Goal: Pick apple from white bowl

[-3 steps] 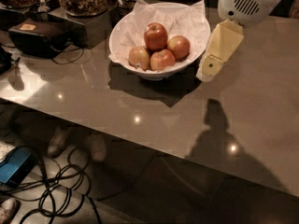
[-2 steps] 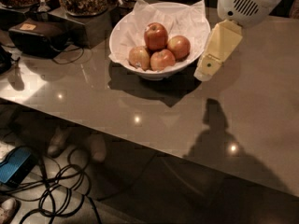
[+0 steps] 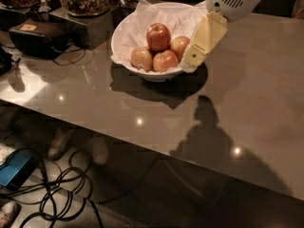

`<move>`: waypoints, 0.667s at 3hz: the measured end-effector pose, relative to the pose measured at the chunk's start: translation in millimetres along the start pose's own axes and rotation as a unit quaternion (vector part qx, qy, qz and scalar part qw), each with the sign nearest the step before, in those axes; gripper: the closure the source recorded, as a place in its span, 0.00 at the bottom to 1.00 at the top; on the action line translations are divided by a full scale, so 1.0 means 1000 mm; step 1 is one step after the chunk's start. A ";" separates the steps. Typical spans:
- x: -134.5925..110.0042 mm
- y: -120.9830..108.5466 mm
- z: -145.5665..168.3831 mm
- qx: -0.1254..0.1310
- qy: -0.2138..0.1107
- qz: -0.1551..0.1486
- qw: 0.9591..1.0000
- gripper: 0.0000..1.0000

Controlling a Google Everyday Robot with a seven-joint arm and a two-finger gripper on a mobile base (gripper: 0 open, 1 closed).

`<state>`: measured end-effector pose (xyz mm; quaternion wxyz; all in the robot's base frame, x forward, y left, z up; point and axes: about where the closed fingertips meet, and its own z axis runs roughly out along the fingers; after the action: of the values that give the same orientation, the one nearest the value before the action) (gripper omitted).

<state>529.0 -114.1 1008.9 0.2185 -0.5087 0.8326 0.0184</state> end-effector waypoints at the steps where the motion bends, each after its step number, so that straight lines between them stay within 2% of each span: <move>1: -0.013 -0.003 0.006 -0.010 -0.003 0.002 1.000 0.02; 2: -0.042 -0.010 0.011 -0.013 -0.013 -0.019 1.000 0.00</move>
Offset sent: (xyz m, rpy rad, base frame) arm 0.0313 0.0320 0.0031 0.0082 0.0588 0.0210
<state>557.9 -81.0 1017.5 0.2227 -0.5271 0.8195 0.0314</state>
